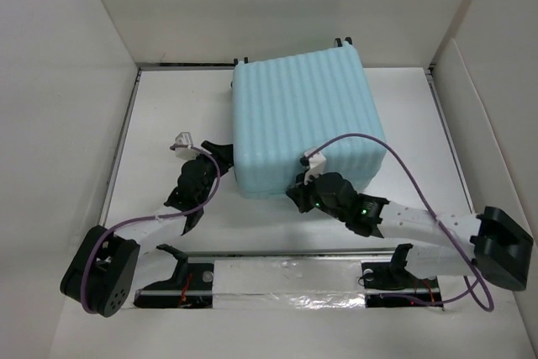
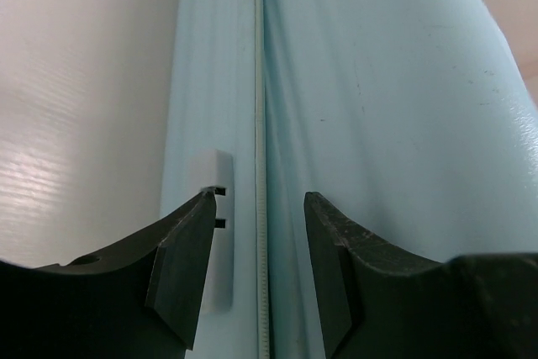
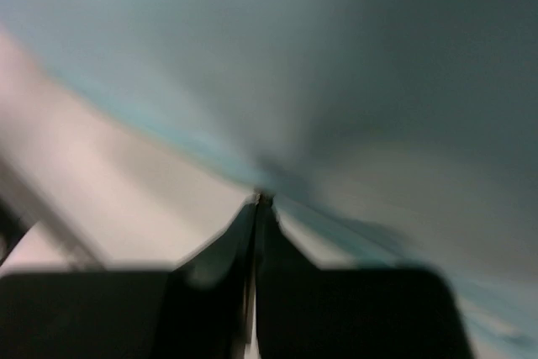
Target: Pack the luggage
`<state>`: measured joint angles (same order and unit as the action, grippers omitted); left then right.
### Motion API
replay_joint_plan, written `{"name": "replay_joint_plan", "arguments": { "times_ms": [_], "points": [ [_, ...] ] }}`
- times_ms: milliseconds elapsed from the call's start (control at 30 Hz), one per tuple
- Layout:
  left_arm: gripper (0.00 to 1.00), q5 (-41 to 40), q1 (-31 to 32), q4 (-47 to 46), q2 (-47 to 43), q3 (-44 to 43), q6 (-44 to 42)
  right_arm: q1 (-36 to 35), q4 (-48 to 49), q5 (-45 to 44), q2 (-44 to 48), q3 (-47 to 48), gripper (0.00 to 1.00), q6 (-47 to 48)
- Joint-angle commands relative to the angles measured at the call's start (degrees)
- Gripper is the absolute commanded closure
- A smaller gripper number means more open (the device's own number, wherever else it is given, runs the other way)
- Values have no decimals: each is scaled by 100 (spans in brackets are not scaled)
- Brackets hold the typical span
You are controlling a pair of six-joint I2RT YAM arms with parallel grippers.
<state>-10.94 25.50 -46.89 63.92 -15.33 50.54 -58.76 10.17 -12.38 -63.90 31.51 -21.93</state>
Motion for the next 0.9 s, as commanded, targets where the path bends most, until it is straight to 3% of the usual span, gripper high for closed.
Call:
{"name": "replay_joint_plan", "arguments": {
  "times_ms": [0, 133, 300, 433, 567, 667, 700, 767, 800, 867],
  "points": [
    [56, 1287, 526, -724, 112, 13, 122, -530, 1672, 1080, -857, 1021, 100, -40],
    [56, 1165, 869, -348, -151, -57, -105, -873, 1514, 1150, -1387, 1708, 100, 198],
    [56, 427, 1553, 128, -539, -127, -335, -1600, 1505, 1625, -1862, 2385, 100, 242],
    [56, 496, 1608, -117, -127, -242, -133, -2304, 1382, 1572, -2512, 3194, 100, 338],
    [56, 181, 1660, -329, 435, -426, -28, -2491, 1592, 1590, -2830, 3564, 100, 391],
    [53, -38, 1722, -277, 359, -620, -36, -2430, 1672, 865, -2541, 3153, 100, 357],
    [46, -153, 1722, -76, 236, -646, -71, -2369, 1707, 738, -2340, 2925, 100, 304],
    [27, -634, 1722, 414, -245, -742, -307, -2097, 2030, 484, -1097, 1532, 100, -72],
    [21, -785, 1617, 618, -405, -743, -334, -1982, 2041, 404, -1090, 1525, 100, -74],
    [15, -849, 1337, 891, -887, -787, -361, -1789, 1762, 229, 84, 658, 100, -302]
  ]
}}
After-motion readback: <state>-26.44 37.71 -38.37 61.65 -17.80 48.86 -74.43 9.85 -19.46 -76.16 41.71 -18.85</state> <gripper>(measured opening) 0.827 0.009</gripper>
